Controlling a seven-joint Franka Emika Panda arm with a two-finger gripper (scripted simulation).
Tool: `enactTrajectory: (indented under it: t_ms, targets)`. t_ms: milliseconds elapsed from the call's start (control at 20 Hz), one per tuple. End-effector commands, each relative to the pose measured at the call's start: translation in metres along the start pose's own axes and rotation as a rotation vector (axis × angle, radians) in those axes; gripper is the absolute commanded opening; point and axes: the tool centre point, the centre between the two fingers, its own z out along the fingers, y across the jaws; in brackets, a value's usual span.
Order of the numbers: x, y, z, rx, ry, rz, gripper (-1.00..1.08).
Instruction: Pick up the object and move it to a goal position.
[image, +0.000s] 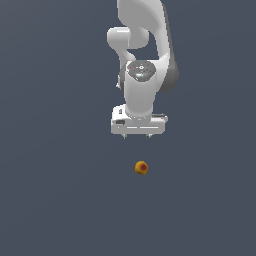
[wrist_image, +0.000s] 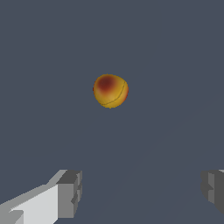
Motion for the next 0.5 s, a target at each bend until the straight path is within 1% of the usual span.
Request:
enactTrajectory:
  t_ms: [0,150,450]
  targets:
    - [0.0,0.0,0.0,0.0,0.0,0.0,1.0]
    - [-0.001,-0.004,0.001,0.002,-0.002,-0.01,1.0]
    - [-0.006,-0.026,0.008,0.017,-0.013,-0.062,1.0]
